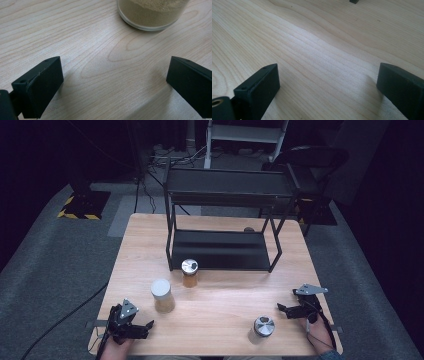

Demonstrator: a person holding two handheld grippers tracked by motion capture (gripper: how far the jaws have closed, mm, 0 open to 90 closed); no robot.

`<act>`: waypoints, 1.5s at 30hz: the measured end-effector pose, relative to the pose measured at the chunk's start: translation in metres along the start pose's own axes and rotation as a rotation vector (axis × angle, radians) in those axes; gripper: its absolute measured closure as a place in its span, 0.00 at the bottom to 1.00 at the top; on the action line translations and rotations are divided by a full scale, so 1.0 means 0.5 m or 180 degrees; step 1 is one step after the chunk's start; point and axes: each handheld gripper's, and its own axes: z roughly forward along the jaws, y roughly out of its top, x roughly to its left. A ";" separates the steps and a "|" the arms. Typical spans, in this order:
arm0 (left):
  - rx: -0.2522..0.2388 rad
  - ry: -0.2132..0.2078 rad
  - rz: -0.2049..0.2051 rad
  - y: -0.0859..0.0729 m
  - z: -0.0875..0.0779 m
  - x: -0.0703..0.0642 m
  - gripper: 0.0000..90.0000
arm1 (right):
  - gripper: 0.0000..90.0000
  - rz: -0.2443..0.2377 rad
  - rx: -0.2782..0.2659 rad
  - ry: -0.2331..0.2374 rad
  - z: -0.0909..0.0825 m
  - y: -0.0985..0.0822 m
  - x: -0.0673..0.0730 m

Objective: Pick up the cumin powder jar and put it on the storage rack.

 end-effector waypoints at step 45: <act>-0.0177 -0.0163 0.0217 0.106 -0.125 -0.025 0.06 | 0.05 0.0000 0.0000 -0.0001 0.000 0.000 0.000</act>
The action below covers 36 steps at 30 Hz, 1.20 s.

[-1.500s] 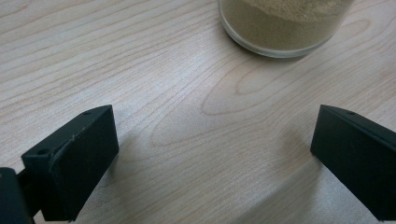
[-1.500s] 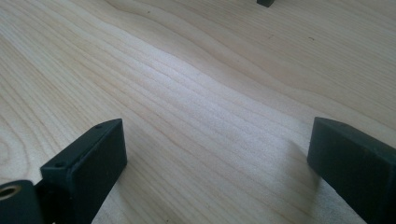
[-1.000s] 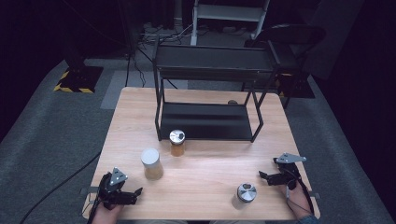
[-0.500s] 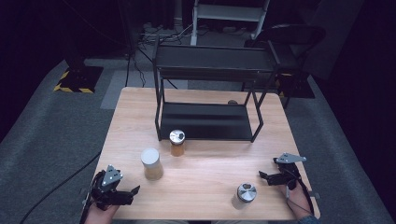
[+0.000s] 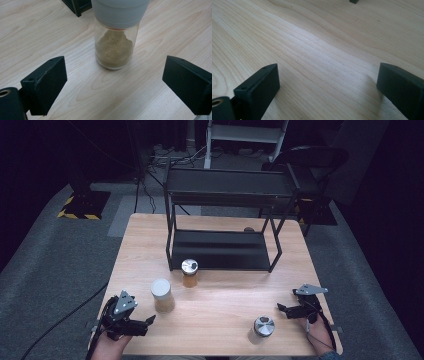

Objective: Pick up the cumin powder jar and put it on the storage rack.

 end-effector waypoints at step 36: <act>-0.0063 -0.0209 0.0117 0.087 0.061 0.021 0.07 | 0.05 0.0029 -0.0001 -0.0031 0.001 0.001 0.003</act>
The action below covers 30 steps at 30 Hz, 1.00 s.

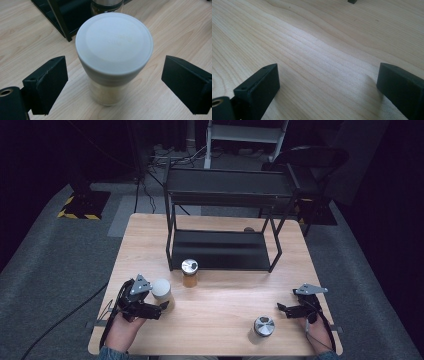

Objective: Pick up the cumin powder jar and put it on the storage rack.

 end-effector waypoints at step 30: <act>0.0291 -0.0032 0.0036 0.061 0.034 0.007 0.37 | 0.05 0.0019 0.0001 -0.0015 0.000 0.000 0.001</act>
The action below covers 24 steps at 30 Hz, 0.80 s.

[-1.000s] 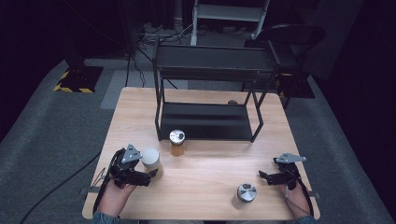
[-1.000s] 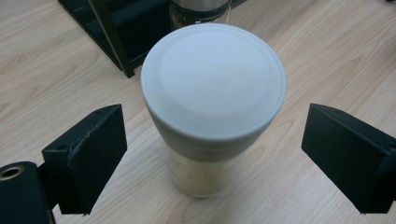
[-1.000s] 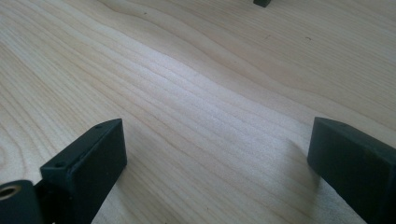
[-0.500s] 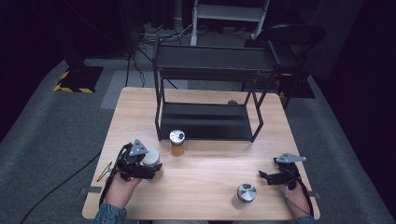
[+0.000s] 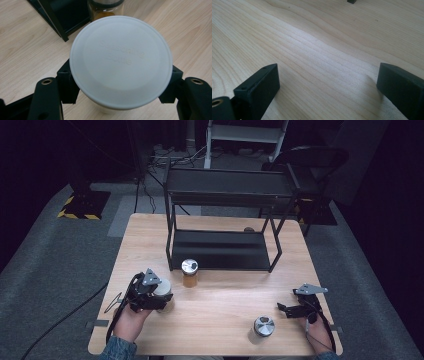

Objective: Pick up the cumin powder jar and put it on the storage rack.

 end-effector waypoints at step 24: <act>-0.0086 -0.0129 0.0084 0.174 -0.085 0.009 0.37 | 0.05 0.0033 0.0003 -0.0037 0.001 0.001 0.004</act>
